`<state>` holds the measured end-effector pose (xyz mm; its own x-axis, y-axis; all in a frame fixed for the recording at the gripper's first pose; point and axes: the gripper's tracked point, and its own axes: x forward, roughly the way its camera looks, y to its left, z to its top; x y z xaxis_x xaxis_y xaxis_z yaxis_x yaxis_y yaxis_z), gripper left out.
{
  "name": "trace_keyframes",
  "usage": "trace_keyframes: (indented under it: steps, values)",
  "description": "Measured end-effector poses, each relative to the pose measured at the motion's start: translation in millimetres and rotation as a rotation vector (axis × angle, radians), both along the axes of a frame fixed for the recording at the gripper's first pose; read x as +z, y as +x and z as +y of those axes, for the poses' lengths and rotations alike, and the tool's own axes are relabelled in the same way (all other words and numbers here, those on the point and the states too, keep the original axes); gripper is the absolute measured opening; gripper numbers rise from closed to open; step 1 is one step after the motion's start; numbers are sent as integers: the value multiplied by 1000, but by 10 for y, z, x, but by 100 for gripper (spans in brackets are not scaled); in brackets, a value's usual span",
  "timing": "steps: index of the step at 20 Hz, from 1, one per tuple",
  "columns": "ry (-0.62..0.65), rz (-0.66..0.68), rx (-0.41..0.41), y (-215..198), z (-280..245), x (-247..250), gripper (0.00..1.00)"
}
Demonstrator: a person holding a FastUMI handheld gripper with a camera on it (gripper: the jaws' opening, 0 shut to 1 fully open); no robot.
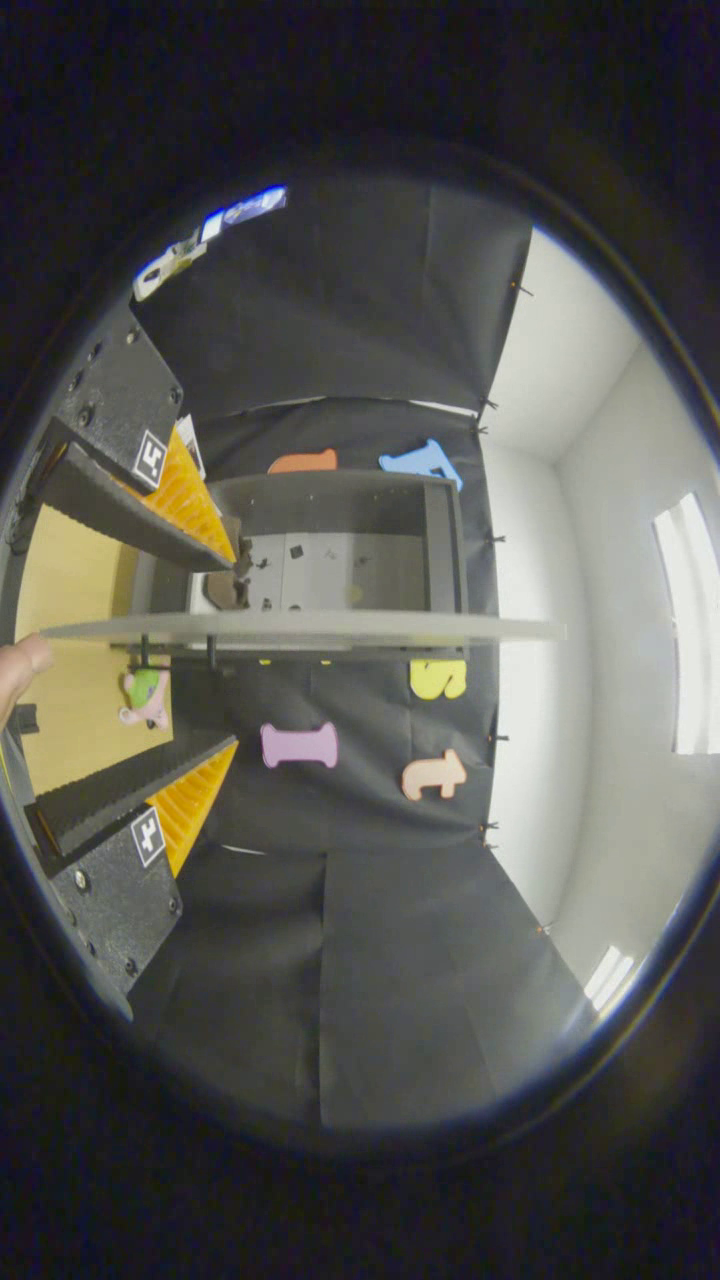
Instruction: Open the shoe cabinet door, grab the shoes and put them into the shoe cabinet, then close the shoe cabinet door.
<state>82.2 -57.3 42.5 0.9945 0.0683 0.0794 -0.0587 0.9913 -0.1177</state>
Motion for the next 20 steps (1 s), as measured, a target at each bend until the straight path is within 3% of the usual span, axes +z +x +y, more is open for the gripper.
trace_keyframes:
  steps: [4,11,15,20]
  values:
    - [7,16,-64,311,-642,-118,100]
    - [23,42,-96,890,-1531,-284,100]
    - [9,77,-81,1088,-1545,-518,100]
    - [-22,127,-5,1385,-1430,-689,100]
